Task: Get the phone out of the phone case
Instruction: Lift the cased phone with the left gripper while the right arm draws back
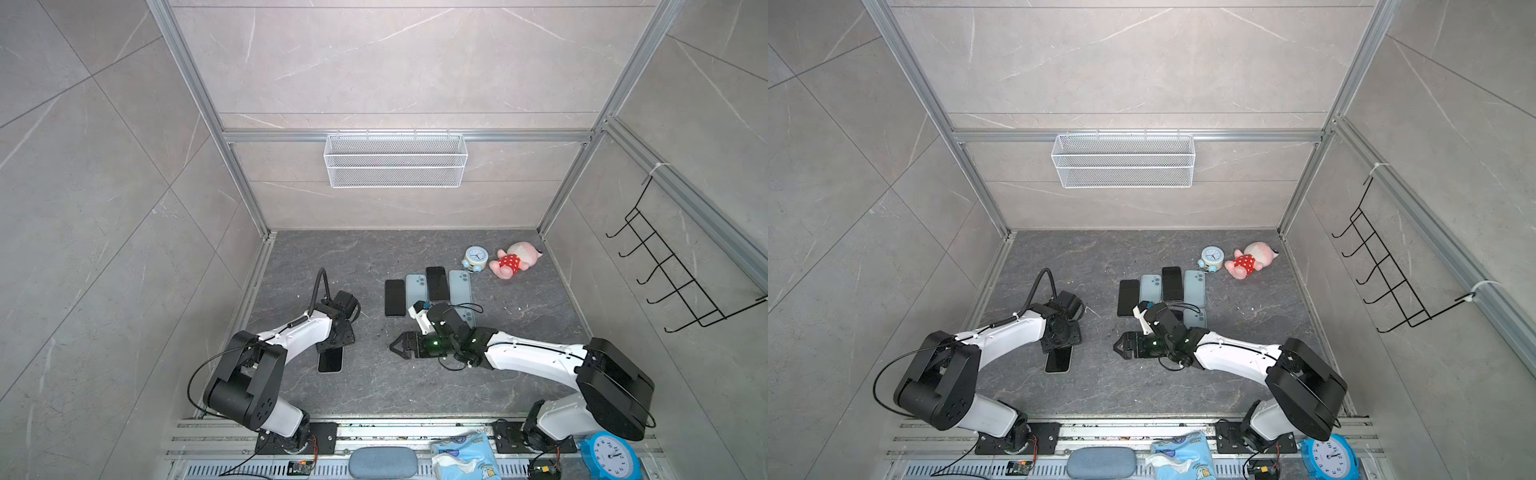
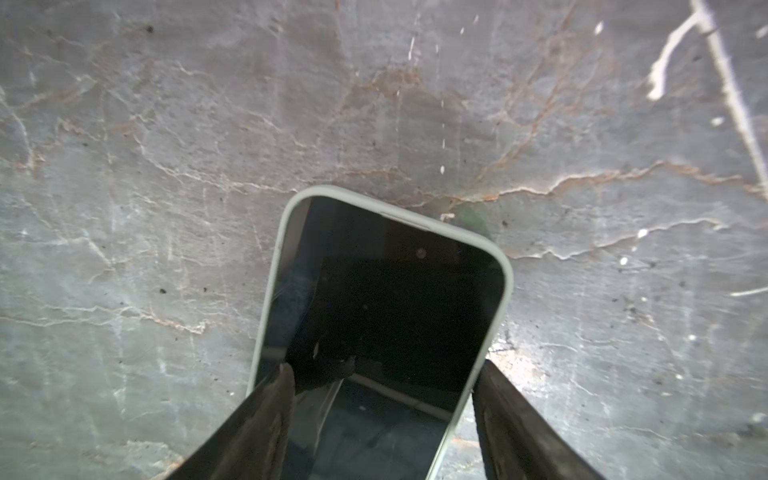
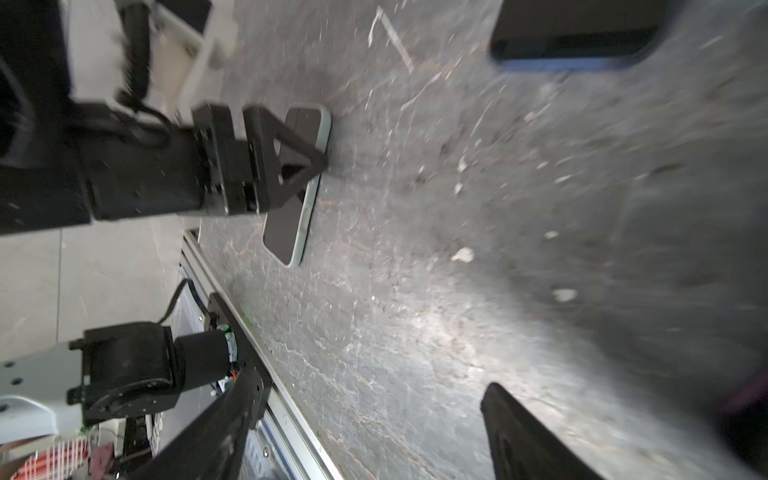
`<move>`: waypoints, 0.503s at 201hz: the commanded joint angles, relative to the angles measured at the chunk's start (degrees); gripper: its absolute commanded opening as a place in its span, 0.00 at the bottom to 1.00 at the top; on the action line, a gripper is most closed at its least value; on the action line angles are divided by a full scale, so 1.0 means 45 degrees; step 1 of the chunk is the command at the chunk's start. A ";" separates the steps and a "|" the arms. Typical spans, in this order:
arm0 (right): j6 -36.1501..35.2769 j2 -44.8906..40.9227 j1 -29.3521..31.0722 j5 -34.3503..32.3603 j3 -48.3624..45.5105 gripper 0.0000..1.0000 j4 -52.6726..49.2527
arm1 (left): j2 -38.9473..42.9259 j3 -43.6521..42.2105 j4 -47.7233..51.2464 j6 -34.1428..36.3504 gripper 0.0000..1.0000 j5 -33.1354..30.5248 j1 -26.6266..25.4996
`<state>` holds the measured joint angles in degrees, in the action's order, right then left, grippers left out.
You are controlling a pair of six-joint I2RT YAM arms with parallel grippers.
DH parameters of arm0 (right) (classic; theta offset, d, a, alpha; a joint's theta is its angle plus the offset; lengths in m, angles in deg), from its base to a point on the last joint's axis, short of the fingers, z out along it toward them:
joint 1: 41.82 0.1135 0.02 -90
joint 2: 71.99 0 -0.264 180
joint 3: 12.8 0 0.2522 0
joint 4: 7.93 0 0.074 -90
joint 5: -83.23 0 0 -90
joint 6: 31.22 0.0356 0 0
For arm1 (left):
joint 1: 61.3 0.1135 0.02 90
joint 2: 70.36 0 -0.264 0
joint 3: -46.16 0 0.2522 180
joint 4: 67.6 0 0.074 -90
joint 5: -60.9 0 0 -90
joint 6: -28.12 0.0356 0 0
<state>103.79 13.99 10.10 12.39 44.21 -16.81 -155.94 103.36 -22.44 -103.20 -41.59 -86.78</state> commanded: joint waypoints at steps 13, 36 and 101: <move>0.0862 0.1519 0.1595 0.0049 0.0610 0.87 0.1769 | -0.0072 -0.1099 -0.0382 -0.0670 0.69 0.3133 0.0222; 0.1678 0.3065 0.2483 -0.0174 0.1264 0.85 0.2719 | 0.1016 -0.1074 0.0424 -0.0922 0.74 0.2082 0.0660; 0.2460 0.4544 0.3095 -0.0678 0.2288 0.85 0.3420 | 0.1001 0.0366 0.2471 0.1287 1.00 0.0819 0.1369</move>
<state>113.25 33.35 23.89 11.03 51.99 -3.36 -147.59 103.58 -14.27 -102.46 -38.99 -81.92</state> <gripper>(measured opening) 0.846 0.995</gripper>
